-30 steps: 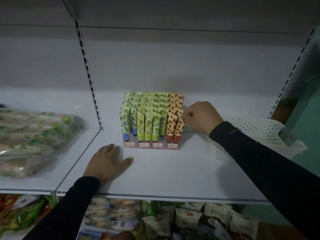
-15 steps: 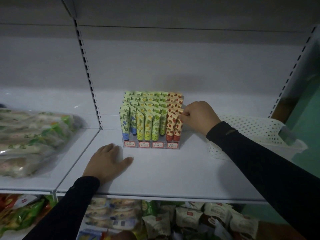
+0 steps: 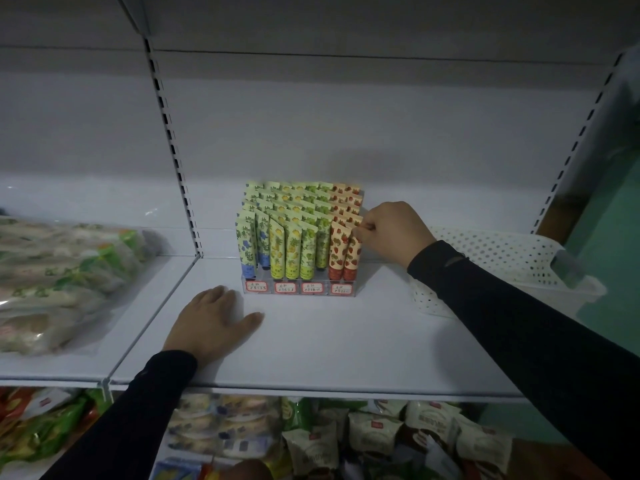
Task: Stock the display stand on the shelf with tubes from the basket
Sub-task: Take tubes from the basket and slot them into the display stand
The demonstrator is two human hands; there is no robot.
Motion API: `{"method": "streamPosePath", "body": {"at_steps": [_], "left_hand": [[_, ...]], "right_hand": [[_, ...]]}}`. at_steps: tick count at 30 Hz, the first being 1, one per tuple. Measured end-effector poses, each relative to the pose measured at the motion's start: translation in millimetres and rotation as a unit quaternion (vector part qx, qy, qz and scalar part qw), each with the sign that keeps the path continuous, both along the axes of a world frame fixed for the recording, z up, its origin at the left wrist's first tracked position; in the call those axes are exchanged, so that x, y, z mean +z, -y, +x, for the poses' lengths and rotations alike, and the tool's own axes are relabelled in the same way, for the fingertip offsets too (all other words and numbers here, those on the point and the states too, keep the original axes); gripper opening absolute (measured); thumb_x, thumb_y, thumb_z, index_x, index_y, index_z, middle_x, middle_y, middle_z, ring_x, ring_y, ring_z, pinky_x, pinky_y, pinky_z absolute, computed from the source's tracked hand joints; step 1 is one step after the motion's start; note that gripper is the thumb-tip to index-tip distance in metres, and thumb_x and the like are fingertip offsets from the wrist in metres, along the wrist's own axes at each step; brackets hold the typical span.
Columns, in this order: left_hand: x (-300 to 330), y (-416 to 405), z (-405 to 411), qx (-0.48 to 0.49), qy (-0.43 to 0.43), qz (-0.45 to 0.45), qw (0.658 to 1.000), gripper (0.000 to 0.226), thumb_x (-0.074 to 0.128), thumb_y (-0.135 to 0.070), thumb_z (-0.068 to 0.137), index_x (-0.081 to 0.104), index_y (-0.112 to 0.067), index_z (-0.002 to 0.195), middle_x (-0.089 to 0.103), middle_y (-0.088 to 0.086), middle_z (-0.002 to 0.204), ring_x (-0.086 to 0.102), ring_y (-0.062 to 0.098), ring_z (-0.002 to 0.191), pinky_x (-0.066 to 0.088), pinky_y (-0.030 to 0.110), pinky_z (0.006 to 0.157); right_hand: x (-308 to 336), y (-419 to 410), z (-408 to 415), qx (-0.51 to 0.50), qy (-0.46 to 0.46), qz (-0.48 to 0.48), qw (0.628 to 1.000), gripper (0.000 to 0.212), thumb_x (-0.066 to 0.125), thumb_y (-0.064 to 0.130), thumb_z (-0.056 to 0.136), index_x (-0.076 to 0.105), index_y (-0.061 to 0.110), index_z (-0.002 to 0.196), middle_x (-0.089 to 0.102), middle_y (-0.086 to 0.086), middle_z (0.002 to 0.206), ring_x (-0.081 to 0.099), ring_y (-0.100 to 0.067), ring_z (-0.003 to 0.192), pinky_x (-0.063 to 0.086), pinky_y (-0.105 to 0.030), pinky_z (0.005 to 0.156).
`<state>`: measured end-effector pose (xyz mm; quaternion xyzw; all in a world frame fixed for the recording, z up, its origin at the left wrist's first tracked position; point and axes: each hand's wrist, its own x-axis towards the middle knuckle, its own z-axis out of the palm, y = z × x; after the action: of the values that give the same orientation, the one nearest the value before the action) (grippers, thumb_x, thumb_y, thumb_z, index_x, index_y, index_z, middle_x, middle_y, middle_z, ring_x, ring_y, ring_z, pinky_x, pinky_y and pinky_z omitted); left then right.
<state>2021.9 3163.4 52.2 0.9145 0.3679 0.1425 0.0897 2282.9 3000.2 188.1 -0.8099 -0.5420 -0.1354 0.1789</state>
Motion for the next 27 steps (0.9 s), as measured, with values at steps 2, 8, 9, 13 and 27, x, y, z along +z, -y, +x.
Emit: {"method": "streamPosePath", "body": {"at_steps": [2, 8, 9, 13, 27], "left_hand": [[1.7, 1.9, 0.1, -0.002, 0.002, -0.004, 1.0, 0.061, 0.035, -0.078, 0.078, 0.054, -0.021, 0.086, 0.057, 0.002, 0.113, 0.049, 0.023, 0.117, 0.036, 0.034, 0.098], [4.9, 5.0, -1.1, 0.001, 0.002, -0.008, 1.0, 0.06, 0.032, -0.079, 0.075, 0.052, -0.022, 0.082, 0.054, -0.005, 0.1, 0.05, 0.02, 0.107, 0.037, 0.033, 0.091], [5.7, 5.7, -1.1, 0.003, 0.001, -0.01, 1.0, 0.061, 0.032, -0.078, 0.075, 0.053, -0.022, 0.084, 0.055, -0.004, 0.104, 0.05, 0.02, 0.109, 0.037, 0.032, 0.093], [7.4, 7.5, -2.3, 0.01, -0.003, -0.019, 1.0, 0.061, 0.032, -0.078, 0.075, 0.053, -0.022, 0.085, 0.055, -0.003, 0.105, 0.049, 0.019, 0.108, 0.036, 0.031, 0.091], [62.8, 56.7, 15.0, -0.075, 0.122, -0.001, 0.99, 0.058, 0.054, -0.061, 0.087, 0.065, -0.021, 0.127, 0.063, -0.002, 0.132, 0.055, 0.016, 0.121, 0.037, 0.022, 0.095]], "right_hand": [[-0.2, 1.9, -0.1, 0.007, -0.01, 0.003, 1.0, 0.037, 0.057, 0.027, 0.094, 0.056, 0.009, 0.062, 0.045, 0.001, 0.055, 0.043, -0.017, 0.058, 0.025, -0.019, 0.047], [-0.6, 6.2, -0.9, 0.012, -0.053, 0.015, 0.998, 0.049, 0.054, 0.034, 0.097, 0.046, 0.011, 0.054, 0.04, -0.001, 0.05, 0.036, -0.014, 0.048, 0.026, -0.025, 0.048], [0.0, 6.9, -1.5, 0.009, -0.054, 0.016, 0.998, 0.053, 0.052, 0.036, 0.097, 0.041, 0.013, 0.051, 0.038, -0.001, 0.048, 0.035, -0.014, 0.047, 0.025, -0.025, 0.047], [2.1, 10.7, -4.3, 0.008, -0.051, 0.042, 0.998, 0.058, 0.049, 0.035, 0.099, 0.029, 0.014, 0.049, 0.03, -0.001, 0.046, 0.028, -0.014, 0.044, 0.023, -0.028, 0.048], [23.2, 78.8, 44.5, -0.017, -0.084, 0.071, 0.994, 0.037, 0.052, 0.042, 0.096, 0.074, 0.014, 0.093, 0.071, 0.004, 0.096, 0.058, -0.011, 0.082, 0.039, -0.022, 0.076]]}}
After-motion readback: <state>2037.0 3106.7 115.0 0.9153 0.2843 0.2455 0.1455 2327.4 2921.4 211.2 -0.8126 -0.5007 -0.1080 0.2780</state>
